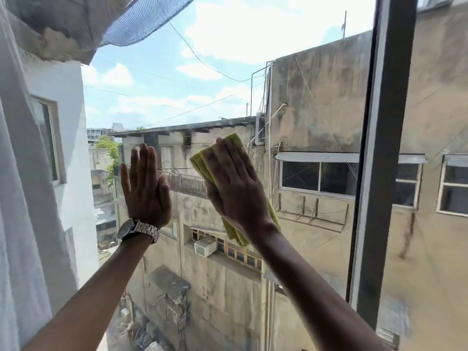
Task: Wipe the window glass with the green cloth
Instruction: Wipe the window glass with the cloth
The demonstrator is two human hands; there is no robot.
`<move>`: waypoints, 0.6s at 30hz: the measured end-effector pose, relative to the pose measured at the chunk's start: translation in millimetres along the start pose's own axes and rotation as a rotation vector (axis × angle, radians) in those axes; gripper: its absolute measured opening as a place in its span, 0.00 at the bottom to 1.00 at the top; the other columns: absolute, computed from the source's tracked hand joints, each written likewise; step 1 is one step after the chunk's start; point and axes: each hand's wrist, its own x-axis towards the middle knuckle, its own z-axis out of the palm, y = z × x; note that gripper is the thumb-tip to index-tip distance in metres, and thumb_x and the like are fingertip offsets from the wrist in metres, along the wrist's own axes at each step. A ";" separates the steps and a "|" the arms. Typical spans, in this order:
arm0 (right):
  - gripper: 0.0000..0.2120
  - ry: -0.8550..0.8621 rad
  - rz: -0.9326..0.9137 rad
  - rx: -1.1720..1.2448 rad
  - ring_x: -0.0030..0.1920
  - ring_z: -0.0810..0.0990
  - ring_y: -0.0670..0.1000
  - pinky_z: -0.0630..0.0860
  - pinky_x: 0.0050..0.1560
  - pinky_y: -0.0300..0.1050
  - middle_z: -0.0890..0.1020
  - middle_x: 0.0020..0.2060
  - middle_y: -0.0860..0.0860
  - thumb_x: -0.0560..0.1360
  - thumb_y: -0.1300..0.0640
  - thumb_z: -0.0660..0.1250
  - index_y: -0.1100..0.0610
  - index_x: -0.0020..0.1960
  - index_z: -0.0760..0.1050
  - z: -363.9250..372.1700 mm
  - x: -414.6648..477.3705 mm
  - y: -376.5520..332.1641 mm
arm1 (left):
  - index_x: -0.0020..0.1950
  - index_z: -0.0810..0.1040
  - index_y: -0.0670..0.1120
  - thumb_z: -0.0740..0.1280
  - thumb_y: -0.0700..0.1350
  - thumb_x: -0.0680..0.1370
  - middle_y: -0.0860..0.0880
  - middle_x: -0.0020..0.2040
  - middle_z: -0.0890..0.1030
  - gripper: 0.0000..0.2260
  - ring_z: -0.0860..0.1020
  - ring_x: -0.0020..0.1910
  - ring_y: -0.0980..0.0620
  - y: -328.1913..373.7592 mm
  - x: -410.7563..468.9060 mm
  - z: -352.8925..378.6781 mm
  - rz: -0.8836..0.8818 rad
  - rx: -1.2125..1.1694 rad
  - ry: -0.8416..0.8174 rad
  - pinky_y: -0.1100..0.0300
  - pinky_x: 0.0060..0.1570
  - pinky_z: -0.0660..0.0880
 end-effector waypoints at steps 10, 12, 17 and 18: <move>0.28 0.100 0.166 -0.074 0.81 0.59 0.61 0.58 0.82 0.60 0.63 0.79 0.62 0.84 0.48 0.58 0.58 0.80 0.58 -24.6 2.7 57.1 | 0.82 0.54 0.44 0.45 0.54 0.83 0.44 0.83 0.58 0.28 0.54 0.83 0.48 -3.8 -0.5 5.9 -0.010 0.041 -0.008 0.40 0.80 0.53; 0.28 0.128 0.174 -0.057 0.81 0.57 0.59 0.57 0.82 0.59 0.62 0.80 0.61 0.84 0.48 0.57 0.58 0.81 0.58 -18.9 0.2 55.5 | 0.82 0.54 0.44 0.46 0.53 0.83 0.44 0.83 0.58 0.28 0.54 0.83 0.47 -5.1 -0.8 6.1 0.006 0.039 0.001 0.39 0.80 0.53; 0.27 -0.095 0.087 0.002 0.80 0.62 0.60 0.67 0.76 0.63 0.64 0.79 0.58 0.81 0.52 0.66 0.57 0.77 0.66 -26.7 -171.3 7.4 | 0.82 0.53 0.43 0.46 0.53 0.84 0.43 0.83 0.57 0.28 0.54 0.83 0.47 -1.4 -1.5 1.4 -0.008 0.041 -0.021 0.39 0.81 0.52; 0.27 -0.117 0.062 0.013 0.79 0.64 0.60 0.67 0.76 0.62 0.65 0.78 0.58 0.80 0.52 0.69 0.57 0.76 0.68 -28.9 -182.9 9.1 | 0.82 0.53 0.43 0.46 0.53 0.84 0.43 0.83 0.57 0.28 0.54 0.83 0.47 -0.3 -1.6 1.2 -0.015 0.045 -0.025 0.39 0.80 0.52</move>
